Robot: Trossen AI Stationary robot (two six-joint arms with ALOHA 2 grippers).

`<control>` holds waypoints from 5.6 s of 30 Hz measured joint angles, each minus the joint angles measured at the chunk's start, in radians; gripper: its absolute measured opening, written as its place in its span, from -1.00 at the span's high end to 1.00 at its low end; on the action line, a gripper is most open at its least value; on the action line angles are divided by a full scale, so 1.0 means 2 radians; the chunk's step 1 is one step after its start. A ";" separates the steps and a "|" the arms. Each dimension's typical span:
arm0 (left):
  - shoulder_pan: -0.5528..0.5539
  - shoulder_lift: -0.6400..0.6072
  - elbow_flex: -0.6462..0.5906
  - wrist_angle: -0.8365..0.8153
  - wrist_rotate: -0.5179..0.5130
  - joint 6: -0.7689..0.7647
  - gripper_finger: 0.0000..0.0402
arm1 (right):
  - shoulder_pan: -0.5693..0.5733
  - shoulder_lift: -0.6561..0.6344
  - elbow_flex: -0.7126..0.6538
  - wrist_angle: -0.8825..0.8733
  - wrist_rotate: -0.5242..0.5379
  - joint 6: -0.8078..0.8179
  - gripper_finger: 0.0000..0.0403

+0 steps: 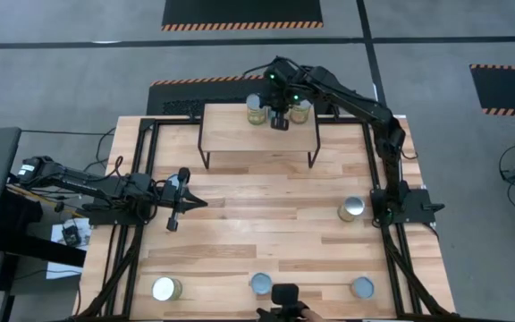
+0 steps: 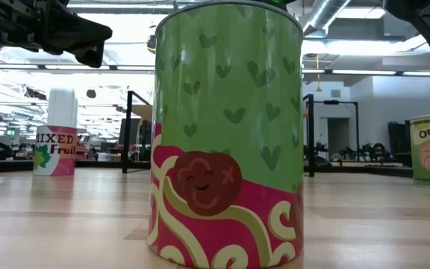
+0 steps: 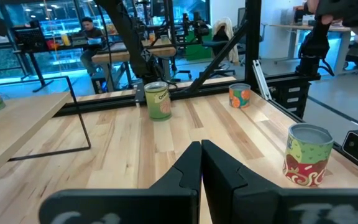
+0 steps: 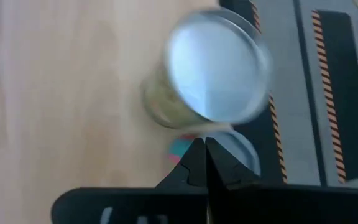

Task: Pick and place cans onto a shelf
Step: Put the center light green can on the shelf, then put the top left pink small can on the shelf

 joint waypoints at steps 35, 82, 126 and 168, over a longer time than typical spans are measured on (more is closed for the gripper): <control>0.000 0.000 0.000 0.004 0.000 -0.002 0.99 | -0.003 0.000 -0.047 0.074 -0.022 0.027 0.98; 0.000 0.000 0.128 -0.258 -0.029 -0.062 1.00 | 0.273 -0.293 -0.671 0.789 -0.008 0.124 1.00; 0.140 0.241 0.272 -0.688 -0.121 -0.161 0.25 | 0.321 -0.286 -0.747 0.890 -0.001 0.140 0.98; 0.190 0.242 0.278 -0.714 -0.125 -0.132 0.25 | 0.321 -0.286 -0.747 0.884 -0.001 0.144 0.97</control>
